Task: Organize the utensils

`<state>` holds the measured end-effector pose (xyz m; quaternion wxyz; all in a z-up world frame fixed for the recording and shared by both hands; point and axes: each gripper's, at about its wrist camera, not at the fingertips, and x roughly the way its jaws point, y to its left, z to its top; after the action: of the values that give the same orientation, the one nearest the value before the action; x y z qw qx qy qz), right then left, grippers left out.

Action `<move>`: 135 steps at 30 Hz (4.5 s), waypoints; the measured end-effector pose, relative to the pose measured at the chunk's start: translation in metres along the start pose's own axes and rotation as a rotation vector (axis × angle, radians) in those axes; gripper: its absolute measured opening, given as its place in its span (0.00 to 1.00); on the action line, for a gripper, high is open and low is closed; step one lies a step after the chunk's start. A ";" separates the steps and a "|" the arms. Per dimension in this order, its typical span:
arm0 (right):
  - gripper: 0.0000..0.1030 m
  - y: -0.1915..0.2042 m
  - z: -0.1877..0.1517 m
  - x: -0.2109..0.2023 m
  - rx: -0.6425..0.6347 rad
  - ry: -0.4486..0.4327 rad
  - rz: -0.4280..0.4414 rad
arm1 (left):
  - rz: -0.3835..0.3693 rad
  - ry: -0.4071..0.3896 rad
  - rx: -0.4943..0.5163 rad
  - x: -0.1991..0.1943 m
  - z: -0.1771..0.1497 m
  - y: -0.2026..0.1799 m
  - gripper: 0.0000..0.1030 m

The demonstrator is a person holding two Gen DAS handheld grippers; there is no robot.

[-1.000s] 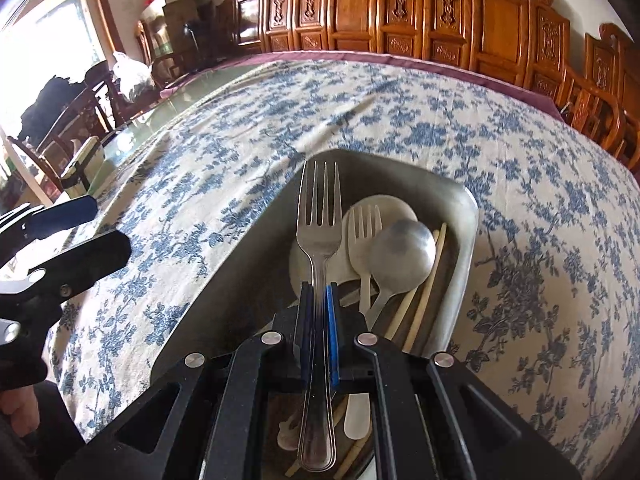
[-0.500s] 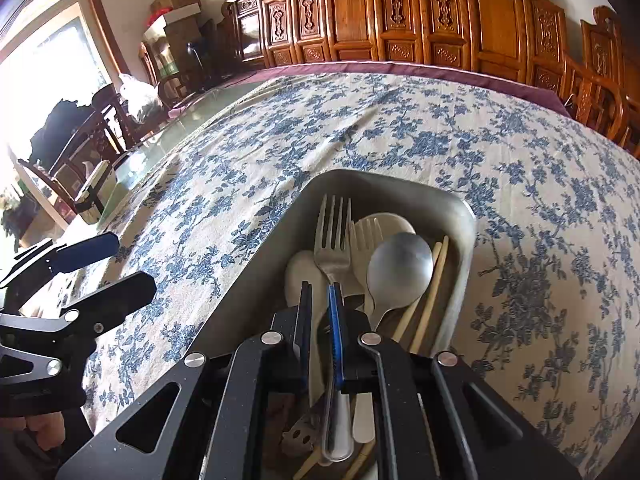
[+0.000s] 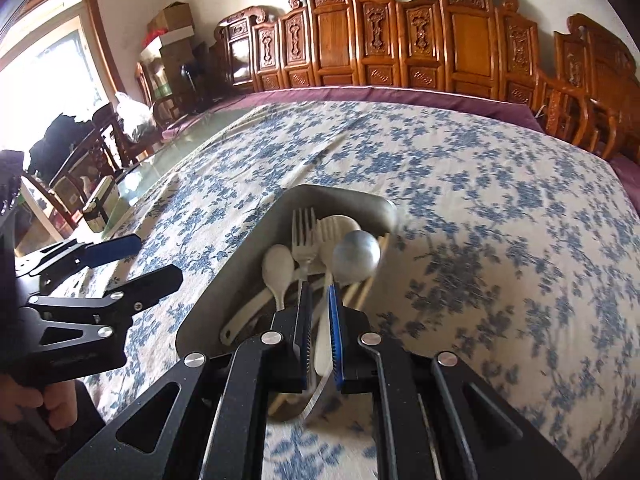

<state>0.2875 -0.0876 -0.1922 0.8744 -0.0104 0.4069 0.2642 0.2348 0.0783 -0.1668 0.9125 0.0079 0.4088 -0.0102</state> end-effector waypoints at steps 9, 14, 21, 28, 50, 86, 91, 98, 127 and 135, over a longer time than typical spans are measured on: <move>0.19 -0.019 -0.025 -0.049 0.035 -0.036 -0.067 | -0.014 -0.029 0.048 -0.026 -0.003 -0.036 0.90; 0.47 -0.031 -0.041 -0.080 0.061 -0.061 -0.113 | -0.023 -0.028 0.049 -0.041 -0.013 -0.051 0.92; 0.84 -0.040 -0.064 -0.125 0.102 -0.102 -0.194 | -0.019 -0.021 0.068 -0.066 -0.028 -0.067 0.92; 0.97 -0.040 -0.077 -0.169 0.125 -0.139 -0.250 | 0.017 -0.037 0.085 -0.100 -0.032 -0.079 0.92; 0.98 0.000 -0.073 -0.277 0.106 -0.305 -0.336 | -0.041 -0.182 0.049 -0.211 -0.021 -0.092 0.92; 0.97 0.052 -0.060 -0.378 0.035 -0.538 -0.349 | -0.010 -0.411 0.018 -0.316 -0.012 -0.094 0.92; 0.97 0.052 -0.059 -0.377 0.036 -0.537 -0.347 | -0.011 -0.412 0.017 -0.316 -0.012 -0.094 0.92; 0.97 0.051 -0.061 -0.374 0.038 -0.534 -0.347 | -0.012 -0.410 0.017 -0.315 -0.013 -0.095 0.92; 0.98 0.053 -0.064 -0.371 0.036 -0.527 -0.343 | -0.013 -0.409 0.016 -0.312 -0.017 -0.096 0.92; 0.97 0.053 -0.064 -0.370 0.035 -0.526 -0.342 | -0.013 -0.409 0.015 -0.312 -0.016 -0.096 0.92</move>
<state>0.0217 -0.2249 0.0407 0.9815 0.0051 0.1634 0.0997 0.0122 -0.0137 0.0549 0.9764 0.0099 0.2150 -0.0204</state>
